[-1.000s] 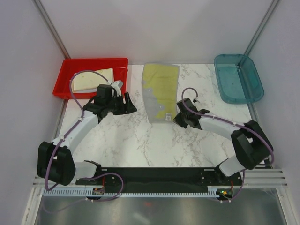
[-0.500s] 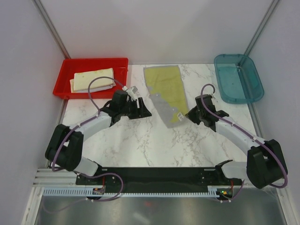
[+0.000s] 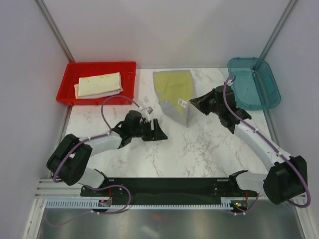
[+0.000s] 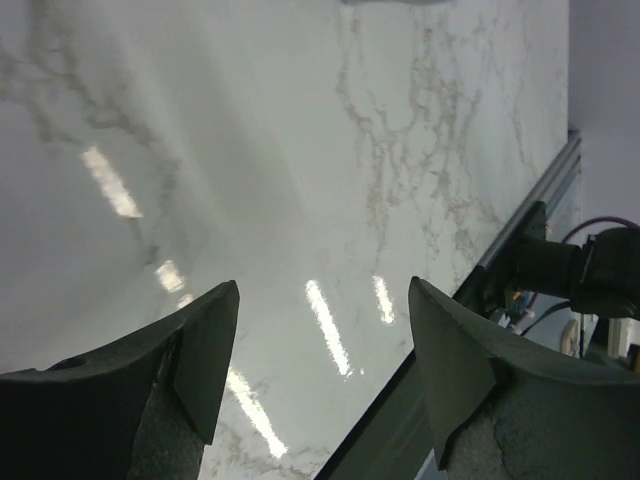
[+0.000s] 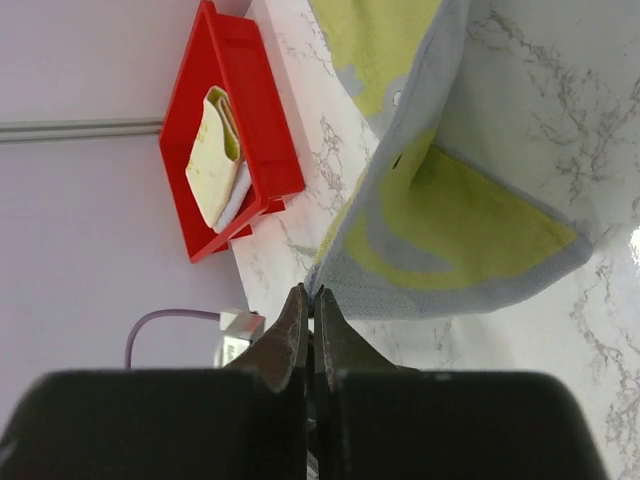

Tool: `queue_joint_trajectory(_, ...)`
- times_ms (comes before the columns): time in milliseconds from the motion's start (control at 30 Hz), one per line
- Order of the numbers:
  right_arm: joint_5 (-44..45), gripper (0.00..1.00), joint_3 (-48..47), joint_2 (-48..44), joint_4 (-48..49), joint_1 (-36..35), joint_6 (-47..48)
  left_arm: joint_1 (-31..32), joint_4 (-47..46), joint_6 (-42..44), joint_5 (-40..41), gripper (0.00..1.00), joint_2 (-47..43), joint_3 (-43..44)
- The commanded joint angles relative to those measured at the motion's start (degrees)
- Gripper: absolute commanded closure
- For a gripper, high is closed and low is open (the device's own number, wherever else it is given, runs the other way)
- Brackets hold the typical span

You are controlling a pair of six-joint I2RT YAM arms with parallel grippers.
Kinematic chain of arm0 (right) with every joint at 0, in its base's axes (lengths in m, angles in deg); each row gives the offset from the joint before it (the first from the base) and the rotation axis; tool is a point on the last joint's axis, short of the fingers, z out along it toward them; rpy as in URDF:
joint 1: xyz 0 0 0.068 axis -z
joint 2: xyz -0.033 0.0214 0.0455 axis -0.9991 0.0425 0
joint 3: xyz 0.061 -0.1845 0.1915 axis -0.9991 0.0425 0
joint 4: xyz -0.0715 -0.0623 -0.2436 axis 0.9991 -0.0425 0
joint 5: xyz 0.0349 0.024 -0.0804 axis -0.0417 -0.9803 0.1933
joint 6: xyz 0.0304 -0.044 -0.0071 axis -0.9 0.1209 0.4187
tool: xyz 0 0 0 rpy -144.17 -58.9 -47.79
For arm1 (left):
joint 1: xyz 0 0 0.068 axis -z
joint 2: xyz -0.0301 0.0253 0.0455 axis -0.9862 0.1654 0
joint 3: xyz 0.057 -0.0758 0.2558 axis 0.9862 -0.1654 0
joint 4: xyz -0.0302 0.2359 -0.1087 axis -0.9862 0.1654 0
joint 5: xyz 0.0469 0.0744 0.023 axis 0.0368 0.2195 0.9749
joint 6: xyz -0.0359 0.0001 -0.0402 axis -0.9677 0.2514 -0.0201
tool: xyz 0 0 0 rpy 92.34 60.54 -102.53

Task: Fold and stack the towels
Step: Flatten out the crumpled towel

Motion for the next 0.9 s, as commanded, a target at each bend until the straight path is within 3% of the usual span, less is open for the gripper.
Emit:
queue_joint_trajectory(0, -1.4, 1.00, -0.6, -0.2, 2.4, 0.1, -3.3, 6.2, -17.0, -5.0, -4.7, 0.23, 2.4, 2.9)
queue_joint_trajectory(33, -1.4, 1.00, -1.0, -0.2, 2.5, 0.1, -3.6, 7.3, -16.5, -5.9, 2.1, 0.23, 3.7, 3.9)
queue_joint_trajectory(200, -0.6, 1.00, -2.1, -0.7, 2.6, 0.1, -4.3, 12.1, -19.6, -9.7, 11.0, 0.21, 10.6, 9.0)
queue_joint_trajectory(333, 1.0, 1.00, -1.4, -1.0, 2.7, 0.1, -4.5, 15.5, -18.6, -8.9, 22.9, 0.22, 16.0, 15.3)
queue_joint_trajectory(533, -0.8, 1.00, 2.2, -0.6, 7.0, 0.1, -7.2, 22.7, -10.8, -6.2, 43.3, 0.21, 22.2, 25.4)
queue_joint_trajectory(733, -2.4, 1.00, 5.4, -1.0, 10.0, 0.1, -9.0, 25.7, 8.7, -10.9, 58.3, 0.22, 30.0, 39.1)
queue_joint_trajectory(867, -3.0, 1.00, 6.7, -1.7, 10.8, 0.4, -8.9, 26.3, 15.9, -14.1, 63.7, 0.23, 30.9, 40.0)
